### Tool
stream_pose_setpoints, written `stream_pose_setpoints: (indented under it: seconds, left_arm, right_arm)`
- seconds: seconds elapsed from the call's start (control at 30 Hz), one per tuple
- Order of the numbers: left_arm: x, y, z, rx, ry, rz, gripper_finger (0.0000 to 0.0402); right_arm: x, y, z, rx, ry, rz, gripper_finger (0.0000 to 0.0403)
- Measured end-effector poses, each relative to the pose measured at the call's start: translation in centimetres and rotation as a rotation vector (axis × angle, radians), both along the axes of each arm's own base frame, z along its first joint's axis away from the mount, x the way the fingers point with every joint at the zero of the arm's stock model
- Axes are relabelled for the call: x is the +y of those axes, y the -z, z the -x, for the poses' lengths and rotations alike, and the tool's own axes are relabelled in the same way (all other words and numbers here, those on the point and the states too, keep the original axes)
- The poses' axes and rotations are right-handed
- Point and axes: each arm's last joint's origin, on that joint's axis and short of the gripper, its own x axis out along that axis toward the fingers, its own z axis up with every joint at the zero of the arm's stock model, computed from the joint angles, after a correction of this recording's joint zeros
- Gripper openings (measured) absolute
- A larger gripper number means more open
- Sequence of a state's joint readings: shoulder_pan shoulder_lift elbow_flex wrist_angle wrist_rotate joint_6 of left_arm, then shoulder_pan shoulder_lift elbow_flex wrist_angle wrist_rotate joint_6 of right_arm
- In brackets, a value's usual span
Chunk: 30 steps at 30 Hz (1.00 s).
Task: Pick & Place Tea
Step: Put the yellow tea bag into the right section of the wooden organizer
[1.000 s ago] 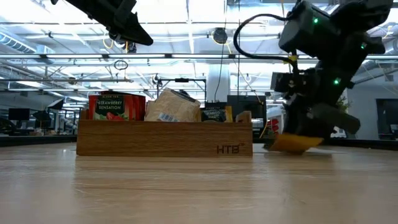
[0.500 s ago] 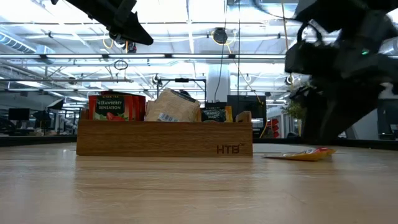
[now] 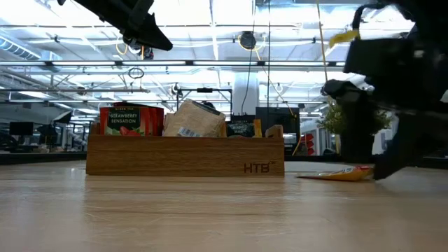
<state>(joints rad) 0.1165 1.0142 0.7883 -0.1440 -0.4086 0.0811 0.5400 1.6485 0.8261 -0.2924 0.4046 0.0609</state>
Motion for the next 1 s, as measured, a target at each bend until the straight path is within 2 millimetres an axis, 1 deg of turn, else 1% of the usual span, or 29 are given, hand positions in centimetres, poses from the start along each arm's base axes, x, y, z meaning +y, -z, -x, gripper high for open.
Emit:
stream_pose_setpoints:
  seconds: [0.13, 0.23, 0.33, 0.43, 0.47, 0.6, 0.67, 0.77, 0.83, 0.93, 1.0]
  left_arm:
    - [0.0, 0.0, 0.0, 0.000, 0.000, 0.000, 0.0063]
    - [0.0, 0.0, 0.0, 0.000, 0.000, 0.000, 0.0063]
    - [0.0, 0.0, 0.0, -0.001, 0.001, 0.000, 0.0063]
    - [0.0, -0.1, 0.0, -0.010, 0.000, -0.001, 0.0063]
    - [0.0, -0.1, 0.0, -0.014, 0.000, -0.002, 0.0063]
    - [0.0, -0.2, -0.1, -0.020, 0.000, -0.002, 0.0063]
    - [0.0, -0.2, -0.1, -0.020, 0.000, -0.002, 0.0063]
    - [0.0, -0.2, -0.1, -0.020, 0.000, -0.002, 0.0063]
    - [0.0, -0.2, -0.1, -0.021, 0.000, -0.002, 0.0063]
    - [0.0, -0.2, -0.1, -0.022, 0.000, -0.002, 0.0063]
    - [0.0, -0.2, -0.1, -0.022, 0.000, -0.002, 0.0063]
  right_arm:
    - [-0.1, 0.7, -0.4, 0.004, -0.016, 0.051, 0.0180]
    - [-0.5, 0.7, -0.4, 0.009, -0.022, 0.078, 0.0150]
    - [-0.7, 0.6, -0.3, 0.023, -0.026, 0.081, 0.0098]
    - [-0.7, 0.7, -0.4, 0.040, -0.036, 0.049, 0.0027]
    - [-0.7, 0.7, -0.4, 0.040, -0.034, 0.043, 0.0015]
    - [-0.5, 0.5, -0.5, 0.013, -0.018, 0.064, 0.0008]
    - [-0.1, 0.0, -0.7, 0.006, -0.018, 0.107, 0.0005]
    - [0.8, -1.6, -1.2, -0.034, -0.006, 0.187, 0.0004]
    - [1.3, -3.0, -1.7, -0.087, 0.032, 0.247, 0.0003]
    - [2.2, -4.9, -2.6, -0.224, 0.098, 0.317, 0.0002]
    - [2.3, -5.7, -3.4, -0.318, 0.144, 0.308, 0.0002]
